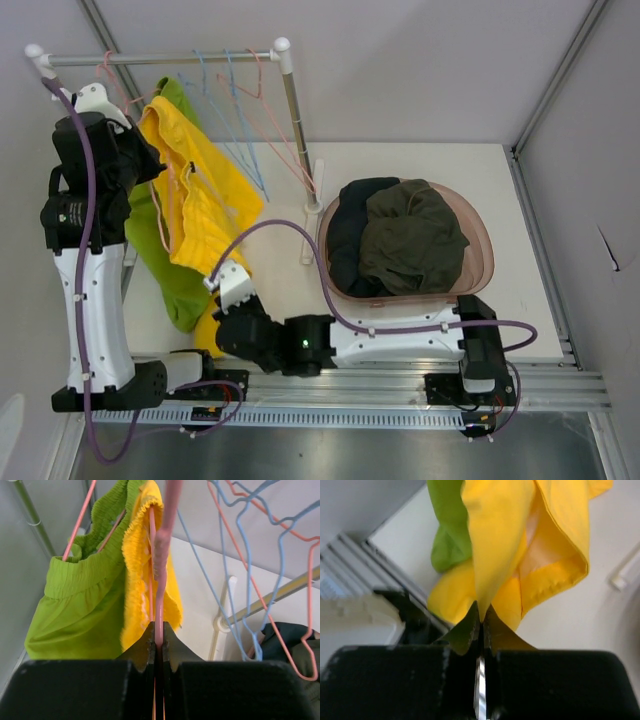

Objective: Remove the shorts from the hanger

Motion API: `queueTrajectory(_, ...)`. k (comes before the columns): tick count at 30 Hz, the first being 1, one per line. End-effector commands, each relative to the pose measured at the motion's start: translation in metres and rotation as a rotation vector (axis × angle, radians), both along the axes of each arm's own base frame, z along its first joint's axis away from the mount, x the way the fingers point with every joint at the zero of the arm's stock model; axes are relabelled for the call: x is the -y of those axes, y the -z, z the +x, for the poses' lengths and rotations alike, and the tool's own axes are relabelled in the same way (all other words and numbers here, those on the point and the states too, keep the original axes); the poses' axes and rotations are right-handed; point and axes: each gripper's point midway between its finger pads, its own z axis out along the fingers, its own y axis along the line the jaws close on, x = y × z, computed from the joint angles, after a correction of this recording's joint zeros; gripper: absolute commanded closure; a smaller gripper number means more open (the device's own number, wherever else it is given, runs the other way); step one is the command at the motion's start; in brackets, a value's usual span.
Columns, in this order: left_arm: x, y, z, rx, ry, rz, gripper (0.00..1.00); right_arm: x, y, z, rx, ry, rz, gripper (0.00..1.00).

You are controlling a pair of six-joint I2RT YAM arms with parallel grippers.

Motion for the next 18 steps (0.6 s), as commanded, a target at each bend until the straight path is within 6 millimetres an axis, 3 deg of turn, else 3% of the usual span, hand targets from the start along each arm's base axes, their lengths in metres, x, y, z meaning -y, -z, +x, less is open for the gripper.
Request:
queueTrajectory(1, 0.01, -0.044, -0.014, 0.194, 0.044, -0.039, 1.0, -0.034, -0.052, 0.044, 0.015, 0.001, 0.151, 1.0)
queueTrajectory(2, 0.015, -0.045, -0.024, 0.207, 0.057, -0.065, 1.0, -0.04, -0.043, 0.076, 0.035, 0.031, 0.118, 1.0)
queueTrajectory(3, 0.019, -0.041, -0.03, 0.194, 0.071, -0.079, 1.0, -0.044, -0.048, 0.091, 0.039, 0.036, 0.114, 1.0)
queueTrajectory(4, 0.025, -0.026, -0.033, 0.157, 0.096, -0.102, 1.0, -0.053, -0.092, 0.102, 0.053, 0.025, 0.201, 1.0)
queueTrajectory(5, 0.028, -0.029, -0.047, 0.173, 0.101, -0.119, 1.0, -0.055, -0.101, 0.115, 0.072, 0.03, 0.201, 1.0)
queueTrajectory(6, 0.028, -0.016, -0.052, 0.14, 0.096, -0.128, 1.0, -0.059, -0.123, 0.137, 0.092, 0.051, 0.233, 1.0)
queueTrajectory(8, 0.029, -0.007, -0.062, 0.128, 0.095, -0.136, 1.0, -0.058, -0.138, 0.154, 0.123, 0.069, 0.239, 1.0)
queueTrajectory(9, 0.03, 0.001, -0.072, 0.115, 0.096, -0.141, 1.0, -0.058, -0.133, 0.167, 0.125, 0.084, 0.221, 1.0)
queueTrajectory(13, 0.034, 0.015, -0.084, 0.09, 0.109, -0.152, 1.0, -0.039, -0.167, 0.175, 0.138, 0.106, 0.294, 1.0)
queueTrajectory(14, 0.04, 0.021, -0.084, 0.071, 0.13, -0.173, 1.0, -0.036, -0.148, 0.176, 0.131, 0.118, 0.252, 1.0)
queueTrajectory(15, 0.046, 0.027, -0.086, 0.06, 0.158, -0.19, 1.0, -0.026, -0.168, 0.173, 0.144, 0.123, 0.308, 1.0)
queueTrajectory(17, 0.058, 0.04, -0.088, 0.041, 0.204, -0.241, 1.0, -0.018, -0.154, 0.176, 0.145, 0.138, 0.28, 1.0)
queueTrajectory(18, 0.064, 0.049, -0.088, 0.026, 0.232, -0.261, 1.0, -0.013, -0.157, 0.178, 0.151, 0.154, 0.279, 1.0)
